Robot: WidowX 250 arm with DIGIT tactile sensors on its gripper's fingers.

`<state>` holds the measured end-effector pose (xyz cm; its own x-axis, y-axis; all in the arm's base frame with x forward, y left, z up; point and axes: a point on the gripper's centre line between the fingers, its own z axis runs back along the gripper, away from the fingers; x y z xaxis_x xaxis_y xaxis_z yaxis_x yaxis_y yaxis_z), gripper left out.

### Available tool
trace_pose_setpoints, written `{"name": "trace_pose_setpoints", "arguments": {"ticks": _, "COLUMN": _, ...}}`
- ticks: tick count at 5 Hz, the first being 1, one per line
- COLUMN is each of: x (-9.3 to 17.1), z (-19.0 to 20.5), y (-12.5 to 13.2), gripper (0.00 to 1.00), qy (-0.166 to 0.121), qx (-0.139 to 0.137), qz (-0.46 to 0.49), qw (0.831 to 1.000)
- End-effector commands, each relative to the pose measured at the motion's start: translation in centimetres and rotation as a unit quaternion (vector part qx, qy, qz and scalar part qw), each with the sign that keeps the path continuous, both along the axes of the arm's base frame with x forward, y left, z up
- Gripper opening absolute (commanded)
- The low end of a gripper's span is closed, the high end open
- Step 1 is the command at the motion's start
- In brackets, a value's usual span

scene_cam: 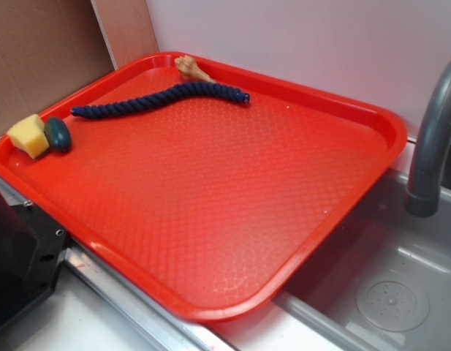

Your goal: Grab the blue rope.

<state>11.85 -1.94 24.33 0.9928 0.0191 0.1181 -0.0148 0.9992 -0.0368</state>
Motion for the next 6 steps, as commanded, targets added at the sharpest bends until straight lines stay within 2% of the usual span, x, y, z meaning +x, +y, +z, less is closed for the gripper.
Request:
{"name": "trace_pose_setpoints", "arguments": {"ticks": 1, "x": 0.0, "z": 0.0, "y": 0.0, "gripper": 1.0, "qy": 0.0, "qx": 0.0, "qz": 0.0, "qw": 1.0}}
{"name": "trace_pose_setpoints", "arguments": {"ticks": 2, "x": 3.5, "z": -5.0, "y": 5.0, "gripper": 1.0, "qy": 0.059, "qx": -0.003, "qz": 0.004, "qw": 0.998}}
{"name": "trace_pose_setpoints", "arguments": {"ticks": 3, "x": 6.9, "z": -9.2, "y": 6.8, "gripper": 1.0, "qy": 0.084, "qx": 0.055, "qz": -0.067, "qw": 0.993}}
{"name": "trace_pose_setpoints", "arguments": {"ticks": 4, "x": 10.8, "z": -11.7, "y": 8.2, "gripper": 1.0, "qy": 0.067, "qx": 0.019, "qz": -0.144, "qw": 0.987}}
{"name": "trace_pose_setpoints", "arguments": {"ticks": 5, "x": 13.9, "z": -14.4, "y": 9.2, "gripper": 1.0, "qy": 0.015, "qx": -0.002, "qz": -0.209, "qw": 0.978}}
{"name": "trace_pose_setpoints", "arguments": {"ticks": 6, "x": 15.6, "z": -17.3, "y": 9.2, "gripper": 1.0, "qy": 0.029, "qx": -0.016, "qz": -0.215, "qw": 0.976}}
